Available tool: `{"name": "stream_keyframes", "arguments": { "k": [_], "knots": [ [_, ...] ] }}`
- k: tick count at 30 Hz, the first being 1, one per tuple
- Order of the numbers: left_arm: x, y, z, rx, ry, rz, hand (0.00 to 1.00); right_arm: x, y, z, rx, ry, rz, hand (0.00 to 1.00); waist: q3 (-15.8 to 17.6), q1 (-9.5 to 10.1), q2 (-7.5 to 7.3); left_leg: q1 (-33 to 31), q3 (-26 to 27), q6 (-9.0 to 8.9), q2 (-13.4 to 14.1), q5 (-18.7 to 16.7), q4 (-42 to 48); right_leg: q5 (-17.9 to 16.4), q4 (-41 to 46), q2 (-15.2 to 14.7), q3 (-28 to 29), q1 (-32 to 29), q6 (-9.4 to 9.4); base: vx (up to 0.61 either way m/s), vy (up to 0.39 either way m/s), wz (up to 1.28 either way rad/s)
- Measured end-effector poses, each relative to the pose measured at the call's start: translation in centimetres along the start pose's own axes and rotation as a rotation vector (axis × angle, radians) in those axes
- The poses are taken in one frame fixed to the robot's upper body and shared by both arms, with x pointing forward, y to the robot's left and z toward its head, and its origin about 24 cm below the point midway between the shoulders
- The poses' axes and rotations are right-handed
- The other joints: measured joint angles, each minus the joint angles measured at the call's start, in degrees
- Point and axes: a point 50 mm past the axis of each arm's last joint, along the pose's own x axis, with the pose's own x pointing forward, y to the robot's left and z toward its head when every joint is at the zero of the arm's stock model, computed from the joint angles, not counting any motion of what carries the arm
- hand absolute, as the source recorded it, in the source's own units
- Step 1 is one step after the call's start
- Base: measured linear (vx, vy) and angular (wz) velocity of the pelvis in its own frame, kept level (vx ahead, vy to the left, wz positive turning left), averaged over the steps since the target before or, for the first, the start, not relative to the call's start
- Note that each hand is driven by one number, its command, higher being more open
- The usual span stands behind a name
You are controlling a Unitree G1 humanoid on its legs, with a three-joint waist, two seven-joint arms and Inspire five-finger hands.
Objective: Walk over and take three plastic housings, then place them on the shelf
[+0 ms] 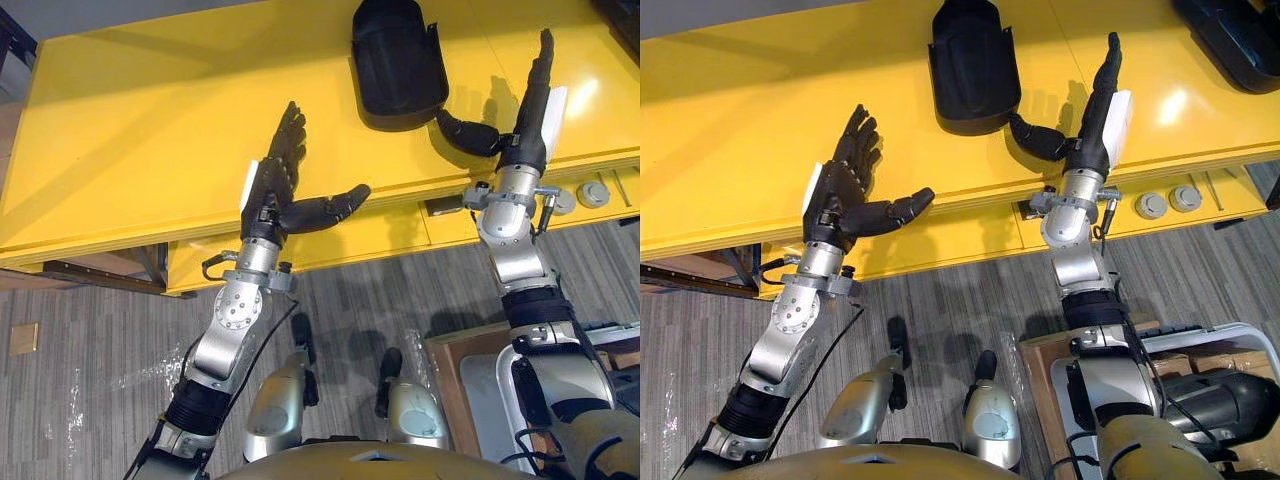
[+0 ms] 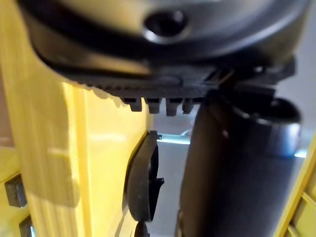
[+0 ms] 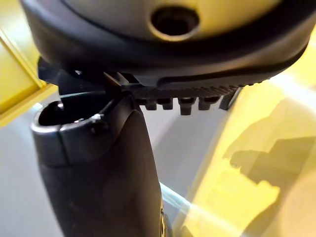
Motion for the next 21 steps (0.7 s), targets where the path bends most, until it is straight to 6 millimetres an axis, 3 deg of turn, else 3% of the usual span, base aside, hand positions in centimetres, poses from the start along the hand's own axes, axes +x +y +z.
{"name": "stream_keyframes", "arguments": {
  "k": [14, 17, 21],
  "knots": [
    [-0.3, -0.6, -0.5, 0.002, 0.024, -0.031, 1.00, 0.7, -1.1, 0.1, 0.039, 0.034, -0.113, 1.00, -0.02, 0.12, 0.02, 0.24, 0.37, 0.02, 0.19, 0.00, 0.02, 0.01, -0.01, 0.15, 0.28, 0.03, -0.02, 0.00, 0.000, 0.00],
    [-1.0, -0.3, -0.9, -0.011, 0.048, -0.002, 1.00, -1.9, -1.4, -0.2, 0.089, 0.049, -0.120, 1.00, -0.03, 0.10, 0.05, 1.24, 0.46, 0.10, 0.01, 0.02, 0.02, -0.14, -0.26, 0.01, 0.22, 1.07, -0.13, 0.01, -0.005, 0.00],
    [-3.4, 1.2, -1.4, -0.036, 0.097, 0.096, 1.00, -8.3, -3.0, -1.4, 0.112, 0.118, -0.134, 1.00, -0.41, -0.54, 0.14, 3.21, 0.83, -0.42, -0.20, -1.24, -0.08, -0.89, -0.61, -0.20, 0.22, 3.02, -0.08, 0.05, -0.022, -0.05]
  ]
}}
